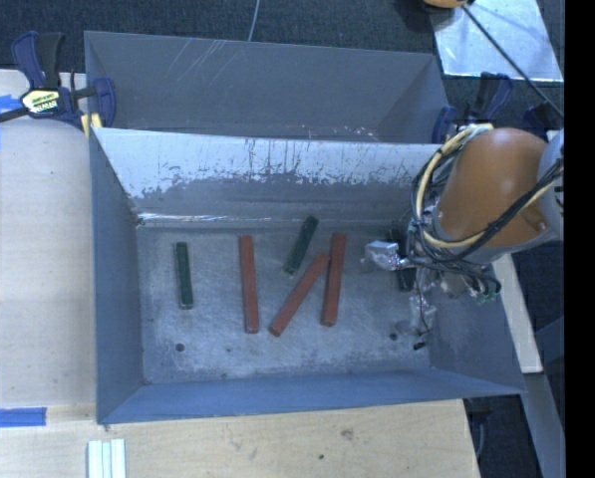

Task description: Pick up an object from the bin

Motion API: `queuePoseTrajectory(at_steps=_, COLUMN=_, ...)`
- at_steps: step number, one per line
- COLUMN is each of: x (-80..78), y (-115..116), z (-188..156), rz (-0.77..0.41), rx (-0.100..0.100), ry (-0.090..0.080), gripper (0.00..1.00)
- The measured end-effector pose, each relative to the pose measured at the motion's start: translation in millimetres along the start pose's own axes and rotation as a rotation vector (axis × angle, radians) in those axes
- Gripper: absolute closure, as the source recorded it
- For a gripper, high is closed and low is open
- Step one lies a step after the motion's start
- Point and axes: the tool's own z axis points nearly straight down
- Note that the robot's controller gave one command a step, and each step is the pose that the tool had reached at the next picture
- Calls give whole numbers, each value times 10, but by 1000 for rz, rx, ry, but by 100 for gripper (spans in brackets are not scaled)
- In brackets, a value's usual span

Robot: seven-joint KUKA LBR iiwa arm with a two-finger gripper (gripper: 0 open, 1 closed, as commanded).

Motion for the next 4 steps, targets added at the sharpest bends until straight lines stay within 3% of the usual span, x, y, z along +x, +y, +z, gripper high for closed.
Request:
queuePoseTrajectory(at_steps=1, x=-150, y=-56, z=-149, rz=-65, rx=2, ry=-8, gripper=0)
queuePoseTrajectory(at_steps=3, x=-330, y=-135, z=-117, rz=-142, rx=3, ry=-9, gripper=0)
queuePoseTrajectory(at_steps=4, x=-440, y=-336, z=-5, rz=-384, rx=5, ry=-9, gripper=0)
